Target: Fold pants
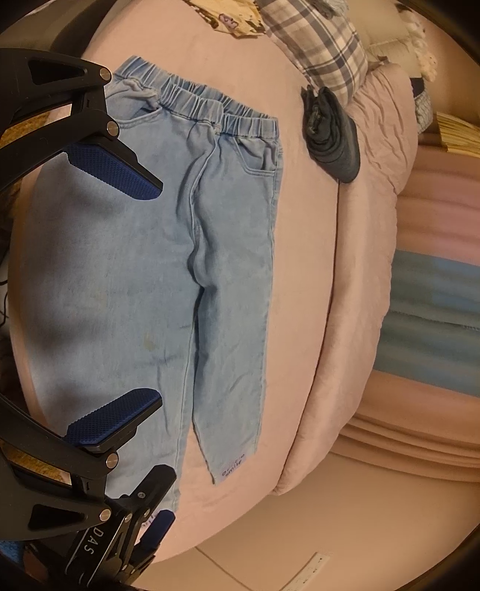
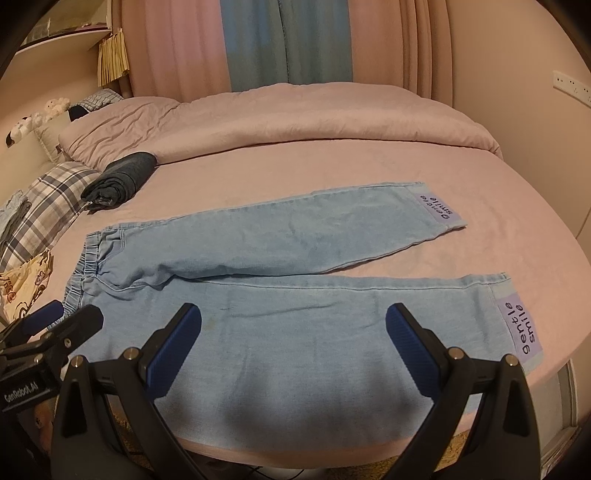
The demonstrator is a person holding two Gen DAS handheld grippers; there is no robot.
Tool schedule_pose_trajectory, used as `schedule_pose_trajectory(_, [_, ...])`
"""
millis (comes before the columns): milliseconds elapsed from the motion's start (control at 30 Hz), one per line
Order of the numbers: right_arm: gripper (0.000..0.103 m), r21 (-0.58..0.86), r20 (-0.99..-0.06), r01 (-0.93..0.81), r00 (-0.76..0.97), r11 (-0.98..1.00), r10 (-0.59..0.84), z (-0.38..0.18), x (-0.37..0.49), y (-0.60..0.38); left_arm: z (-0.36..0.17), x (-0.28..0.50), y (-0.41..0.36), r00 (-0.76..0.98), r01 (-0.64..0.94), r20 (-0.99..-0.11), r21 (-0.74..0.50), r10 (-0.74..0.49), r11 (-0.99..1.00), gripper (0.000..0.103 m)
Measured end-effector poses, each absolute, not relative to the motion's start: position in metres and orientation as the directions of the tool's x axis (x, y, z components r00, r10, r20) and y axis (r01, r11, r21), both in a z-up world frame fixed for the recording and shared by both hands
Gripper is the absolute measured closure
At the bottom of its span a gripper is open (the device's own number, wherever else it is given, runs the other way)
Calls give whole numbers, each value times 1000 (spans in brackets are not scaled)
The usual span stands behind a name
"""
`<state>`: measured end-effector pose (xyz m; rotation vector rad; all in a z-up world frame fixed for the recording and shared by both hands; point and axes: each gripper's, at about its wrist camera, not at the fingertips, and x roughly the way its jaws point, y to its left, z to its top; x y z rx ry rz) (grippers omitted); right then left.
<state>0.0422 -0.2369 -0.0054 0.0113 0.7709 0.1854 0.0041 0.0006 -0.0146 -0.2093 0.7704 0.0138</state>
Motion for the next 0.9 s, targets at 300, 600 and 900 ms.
schedule_pose_trajectory(300, [2, 76, -726, -121, 674, 990, 138, -20, 58, -244, -29, 21, 12, 690, -113, -721, -204, -71, 973, 0])
schedule_pose_trajectory(600, [3, 92, -753, -110, 643, 990, 141, -29, 82, -245, -29, 48, 25, 685, -113, -723, -221, -85, 969, 1])
schedule_pose_trajectory(900, [5, 294, -789, -78, 542, 953, 288, -22, 201, -256, -50, 73, 45, 643, -190, -763, -243, -67, 951, 4])
